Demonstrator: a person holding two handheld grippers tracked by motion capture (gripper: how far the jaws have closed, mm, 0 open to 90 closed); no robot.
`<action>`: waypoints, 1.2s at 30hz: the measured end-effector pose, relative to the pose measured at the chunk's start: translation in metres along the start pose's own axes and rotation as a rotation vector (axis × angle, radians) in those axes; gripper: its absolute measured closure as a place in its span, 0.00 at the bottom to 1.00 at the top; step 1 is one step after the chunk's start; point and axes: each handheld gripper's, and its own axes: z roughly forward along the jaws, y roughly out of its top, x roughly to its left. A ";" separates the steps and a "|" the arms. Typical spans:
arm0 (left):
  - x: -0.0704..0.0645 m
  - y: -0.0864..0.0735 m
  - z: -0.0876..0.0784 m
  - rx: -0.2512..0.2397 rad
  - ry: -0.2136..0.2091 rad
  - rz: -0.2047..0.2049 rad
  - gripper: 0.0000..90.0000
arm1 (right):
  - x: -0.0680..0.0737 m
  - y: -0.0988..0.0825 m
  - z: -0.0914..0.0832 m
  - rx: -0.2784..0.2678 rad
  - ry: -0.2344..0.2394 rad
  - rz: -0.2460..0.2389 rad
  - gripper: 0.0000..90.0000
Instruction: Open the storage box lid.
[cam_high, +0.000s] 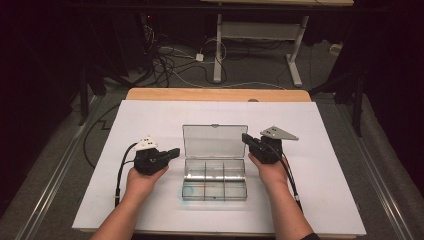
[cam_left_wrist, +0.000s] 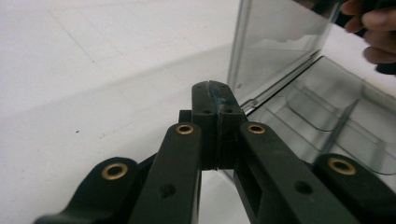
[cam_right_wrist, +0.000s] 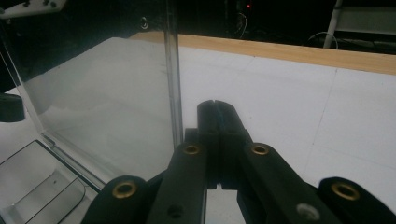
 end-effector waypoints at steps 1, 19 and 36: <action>0.001 0.001 0.002 -0.002 0.004 -0.007 0.97 | 0.000 0.000 0.000 -0.001 0.001 0.000 1.00; 0.005 0.051 0.027 -0.007 -0.003 -0.019 0.97 | -0.004 0.003 0.004 0.009 -0.006 -0.008 1.00; 0.012 0.045 0.049 0.077 0.047 -0.029 0.97 | -0.011 -0.003 0.015 0.072 -0.022 0.006 1.00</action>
